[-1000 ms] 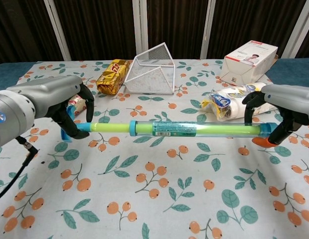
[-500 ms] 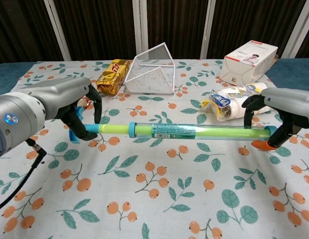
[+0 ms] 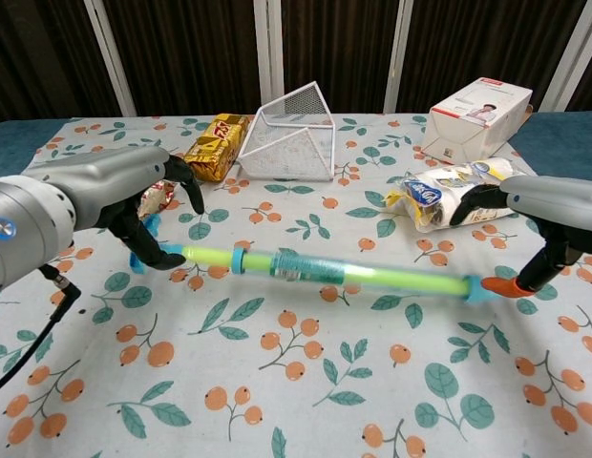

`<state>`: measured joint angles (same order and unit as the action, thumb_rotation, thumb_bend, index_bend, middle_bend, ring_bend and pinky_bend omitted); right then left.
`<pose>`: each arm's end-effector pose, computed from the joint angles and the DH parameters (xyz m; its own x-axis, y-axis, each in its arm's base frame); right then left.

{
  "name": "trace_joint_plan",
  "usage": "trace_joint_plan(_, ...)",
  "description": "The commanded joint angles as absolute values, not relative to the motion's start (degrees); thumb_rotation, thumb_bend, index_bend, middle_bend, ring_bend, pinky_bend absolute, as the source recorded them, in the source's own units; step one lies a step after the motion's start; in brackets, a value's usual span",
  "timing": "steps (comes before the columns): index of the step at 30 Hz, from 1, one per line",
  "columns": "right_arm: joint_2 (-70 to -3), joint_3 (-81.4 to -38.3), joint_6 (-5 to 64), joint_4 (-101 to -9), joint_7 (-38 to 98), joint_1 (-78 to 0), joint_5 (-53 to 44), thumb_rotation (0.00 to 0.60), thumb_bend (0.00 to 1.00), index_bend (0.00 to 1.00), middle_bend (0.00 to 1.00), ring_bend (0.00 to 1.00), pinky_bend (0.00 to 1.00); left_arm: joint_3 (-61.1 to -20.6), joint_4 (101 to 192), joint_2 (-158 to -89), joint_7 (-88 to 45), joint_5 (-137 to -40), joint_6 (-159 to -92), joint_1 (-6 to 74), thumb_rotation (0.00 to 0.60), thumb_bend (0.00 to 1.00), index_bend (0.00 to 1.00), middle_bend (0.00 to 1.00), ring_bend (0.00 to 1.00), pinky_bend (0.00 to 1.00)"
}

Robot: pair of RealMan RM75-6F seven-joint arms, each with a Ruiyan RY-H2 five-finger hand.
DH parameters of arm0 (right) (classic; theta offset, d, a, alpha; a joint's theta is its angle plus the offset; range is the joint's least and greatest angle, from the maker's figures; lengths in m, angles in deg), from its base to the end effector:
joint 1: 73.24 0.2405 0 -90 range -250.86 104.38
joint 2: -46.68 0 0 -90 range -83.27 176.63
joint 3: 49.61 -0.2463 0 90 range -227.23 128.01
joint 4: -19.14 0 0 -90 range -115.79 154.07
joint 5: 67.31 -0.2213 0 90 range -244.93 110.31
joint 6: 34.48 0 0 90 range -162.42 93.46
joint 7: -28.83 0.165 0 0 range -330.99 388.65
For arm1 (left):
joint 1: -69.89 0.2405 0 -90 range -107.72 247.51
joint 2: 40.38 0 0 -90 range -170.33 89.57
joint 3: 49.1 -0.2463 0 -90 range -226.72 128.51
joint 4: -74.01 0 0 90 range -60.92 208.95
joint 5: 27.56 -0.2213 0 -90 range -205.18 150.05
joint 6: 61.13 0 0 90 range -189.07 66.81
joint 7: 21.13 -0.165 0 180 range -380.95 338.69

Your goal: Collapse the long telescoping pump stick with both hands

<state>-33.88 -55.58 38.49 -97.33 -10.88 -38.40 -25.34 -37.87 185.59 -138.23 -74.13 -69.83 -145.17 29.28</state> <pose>-0.1476 -0.2678 0.0011 0.3447 -0.4201 0.8394 -0.9353 -0.0771 0.3455 -0.0751 0.2753 -0.0341 0.4007 0.2852 0.8707 0.9161 -0.1367 -0.3769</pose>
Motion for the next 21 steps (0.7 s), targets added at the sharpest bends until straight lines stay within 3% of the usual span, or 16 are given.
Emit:
trace_joint_plan(1,-33.19,-55.18,38.25,-97.59,-10.33,-38.65,-24.99,0.6,0.39,0.0,0.0,0.0,0.0,-38.66,187.3,-136.59,-73.35,-70.28,-145.02,30.1,0.6,0.28,0.18,0.03,0.0,0.05)
trace_joint_plan(7,-31.05,-54.01,38.4,-98.3,-8.7,-39.77,-22.97,0.6,0.39,0.0,0.0,0.0,0.0,-42.66,192.47,-130.14,-69.87,-75.45,-144.99,33.06,0.6,0.28,0.18,0.03,0.0,0.05)
trace_joint_plan(14,-25.02,-52.03,38.42,-98.92,-1.42,-43.66,-16.82,0.6,0.39,0.0,0.0,0.0,0.0,-49.01,196.32,-117.81,-59.79,-85.1,-145.47,39.41,0.6,0.27,0.18,0.04,0.0,0.05)
trace_joint_plan(21,-16.72,-47.92,40.21,-98.05,9.4,-50.06,-4.95,0.6,0.39,0.0,0.0,0.0,0.0,-57.53,194.66,-104.83,-45.2,-99.86,-147.09,47.39,0.6,0.17,0.11,0.02,0.0,0.04)
